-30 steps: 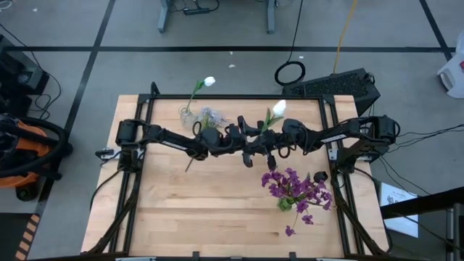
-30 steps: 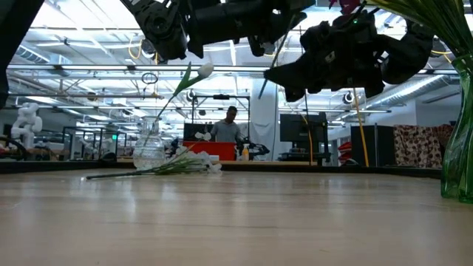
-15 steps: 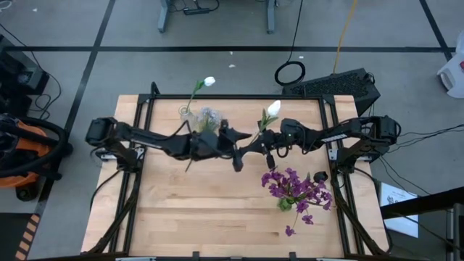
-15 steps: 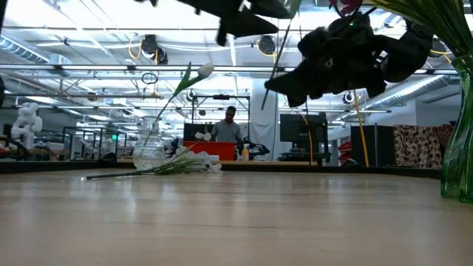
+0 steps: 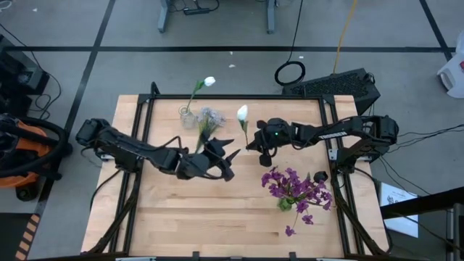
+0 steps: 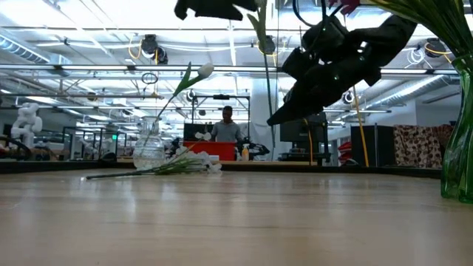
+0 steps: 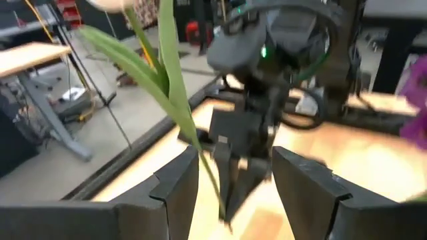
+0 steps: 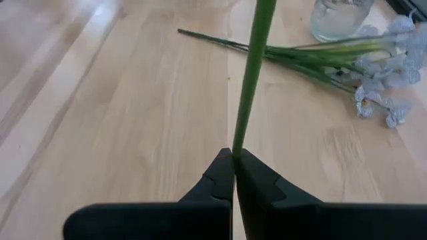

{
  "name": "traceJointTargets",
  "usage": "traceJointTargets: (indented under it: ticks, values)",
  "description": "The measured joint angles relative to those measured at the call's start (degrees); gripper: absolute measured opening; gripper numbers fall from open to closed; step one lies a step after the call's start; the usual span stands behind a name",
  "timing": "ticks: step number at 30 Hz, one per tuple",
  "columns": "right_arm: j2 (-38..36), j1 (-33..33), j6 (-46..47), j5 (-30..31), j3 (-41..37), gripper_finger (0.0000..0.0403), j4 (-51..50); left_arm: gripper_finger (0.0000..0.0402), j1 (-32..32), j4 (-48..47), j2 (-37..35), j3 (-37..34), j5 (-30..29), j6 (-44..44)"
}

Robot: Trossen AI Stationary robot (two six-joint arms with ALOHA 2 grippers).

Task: Sort flowers into vase by color
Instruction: Put the white tulip into the transparent vase

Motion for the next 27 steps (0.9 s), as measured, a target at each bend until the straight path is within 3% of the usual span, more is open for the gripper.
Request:
traceJointTargets:
  ticks: [7, 15, 22, 27]
  values:
    - [0.00, 0.00, 2.41, 4.65, 0.00, 0.0000, -5.09, 0.0194, -0.28, -11.43, 0.01, 0.00, -0.75, -8.66]
    - [0.00, 0.11, 4.59, 5.96, 0.02, 0.0000, -9.71, 0.0194, 0.34, -10.48, 0.82, -5.81, -3.06, -10.50]
    - [0.02, 0.37, 3.63, 5.13, 0.02, 0.0000, -11.99, 0.0194, 0.25, 5.26, 0.80, -14.49, -1.87, -8.69]
    - [0.02, 0.51, 2.19, 1.82, 0.02, 0.0000, -12.79, 0.0194, 2.33, 18.24, 0.81, -19.75, 4.67, -4.55]
